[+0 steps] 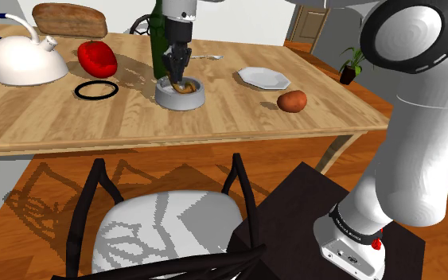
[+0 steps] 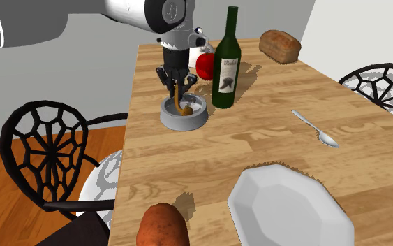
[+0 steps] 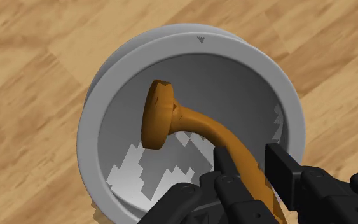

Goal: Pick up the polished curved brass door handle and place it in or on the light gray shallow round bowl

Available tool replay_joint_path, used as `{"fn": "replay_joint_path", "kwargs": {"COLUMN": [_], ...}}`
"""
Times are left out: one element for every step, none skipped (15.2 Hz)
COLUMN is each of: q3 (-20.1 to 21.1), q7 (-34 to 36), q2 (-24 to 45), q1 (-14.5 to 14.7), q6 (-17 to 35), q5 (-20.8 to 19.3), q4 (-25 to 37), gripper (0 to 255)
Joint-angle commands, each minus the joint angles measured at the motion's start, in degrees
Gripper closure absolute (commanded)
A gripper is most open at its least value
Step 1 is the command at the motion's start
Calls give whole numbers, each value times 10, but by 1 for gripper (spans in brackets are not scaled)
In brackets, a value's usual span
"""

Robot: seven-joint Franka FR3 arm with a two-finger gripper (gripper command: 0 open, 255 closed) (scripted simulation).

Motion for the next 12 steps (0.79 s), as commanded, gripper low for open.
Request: {"fn": "replay_joint_path", "kwargs": {"q3": [0, 0, 0, 0, 0, 0, 0, 0, 0, 0, 0, 0], "q7": [-2, -2, -2, -2, -2, -2, -2, -2, -2, -2, -2, -2], "q2": [1, 0, 0, 0, 0, 0, 0, 0, 0, 0, 0, 0], "q1": [0, 0, 0, 0, 0, 0, 0, 0, 0, 0, 0, 0], "q6": [17, 20, 20, 20, 20, 20, 20, 20, 20, 21, 21, 21], "q5": [0, 0, 0, 0, 0, 0, 0, 0, 0, 0, 0, 0], "q4": [-16, -20, -19, -19, -19, -19, -19, -19, -19, -20, -20, -20], "gripper": [255, 255, 255, 255, 255, 255, 255, 255, 255, 0, 0, 0]}}
